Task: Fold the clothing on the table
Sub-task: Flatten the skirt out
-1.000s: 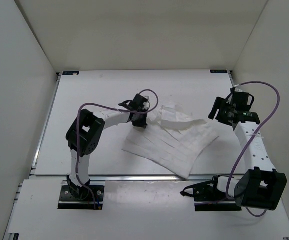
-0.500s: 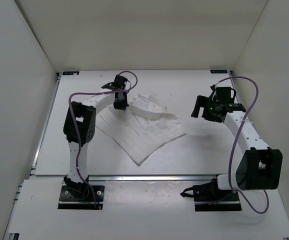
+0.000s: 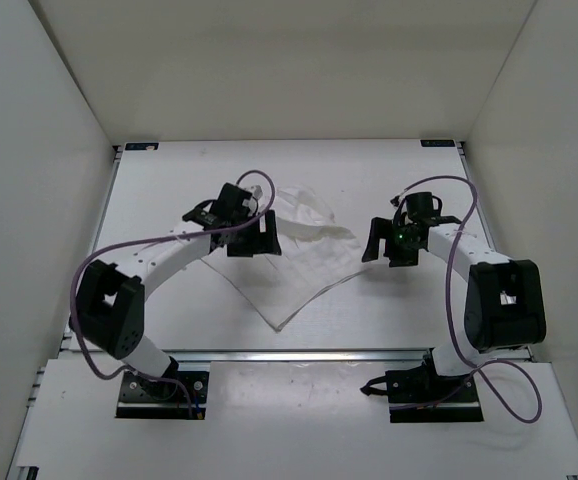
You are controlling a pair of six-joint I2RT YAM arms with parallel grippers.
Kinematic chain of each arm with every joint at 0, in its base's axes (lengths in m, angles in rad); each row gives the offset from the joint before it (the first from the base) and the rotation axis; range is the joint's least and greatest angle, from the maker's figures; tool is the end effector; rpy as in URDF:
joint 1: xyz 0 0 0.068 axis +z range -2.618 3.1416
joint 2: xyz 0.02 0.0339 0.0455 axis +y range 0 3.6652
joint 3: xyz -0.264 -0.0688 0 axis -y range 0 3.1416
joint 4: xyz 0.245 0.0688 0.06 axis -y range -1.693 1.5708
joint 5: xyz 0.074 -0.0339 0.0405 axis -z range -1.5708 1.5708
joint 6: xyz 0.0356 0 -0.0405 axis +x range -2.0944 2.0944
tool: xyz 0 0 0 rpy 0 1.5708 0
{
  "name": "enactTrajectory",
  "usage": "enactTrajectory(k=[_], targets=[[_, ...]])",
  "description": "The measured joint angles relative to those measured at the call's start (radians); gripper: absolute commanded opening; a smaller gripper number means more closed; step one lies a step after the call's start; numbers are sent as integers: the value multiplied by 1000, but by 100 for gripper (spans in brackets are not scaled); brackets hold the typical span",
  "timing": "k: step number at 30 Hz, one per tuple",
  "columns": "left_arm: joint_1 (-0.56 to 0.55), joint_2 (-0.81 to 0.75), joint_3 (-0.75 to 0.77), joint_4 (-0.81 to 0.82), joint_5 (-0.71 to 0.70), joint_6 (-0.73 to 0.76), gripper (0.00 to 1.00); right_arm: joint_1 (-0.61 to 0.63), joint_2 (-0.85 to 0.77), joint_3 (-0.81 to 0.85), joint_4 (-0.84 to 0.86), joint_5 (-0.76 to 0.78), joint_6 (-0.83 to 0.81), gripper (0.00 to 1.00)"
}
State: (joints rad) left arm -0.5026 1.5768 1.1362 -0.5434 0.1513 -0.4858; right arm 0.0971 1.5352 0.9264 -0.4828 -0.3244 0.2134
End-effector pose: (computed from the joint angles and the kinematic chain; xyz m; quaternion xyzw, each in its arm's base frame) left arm 0.2859 -0.1633 0.2363 0.0299 0.9543 -0.2005 0.2196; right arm 0.2931 0.0399 0.1908 0.0175 0.9593 0.1912 0.2071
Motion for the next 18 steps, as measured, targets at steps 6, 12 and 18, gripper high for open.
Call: enactTrajectory(k=[6, 12, 18], targets=[[-18, -145, -308, 113, 104, -151, 88, -10, 5, -24, 37, -52, -20, 65], [-14, -251, -377, 175, 121, -239, 86, -6, 96, -14, 58, -58, -44, 54], [-19, -322, -445, 238, 124, -311, 83, -6, 126, 4, 68, -74, -66, 40]])
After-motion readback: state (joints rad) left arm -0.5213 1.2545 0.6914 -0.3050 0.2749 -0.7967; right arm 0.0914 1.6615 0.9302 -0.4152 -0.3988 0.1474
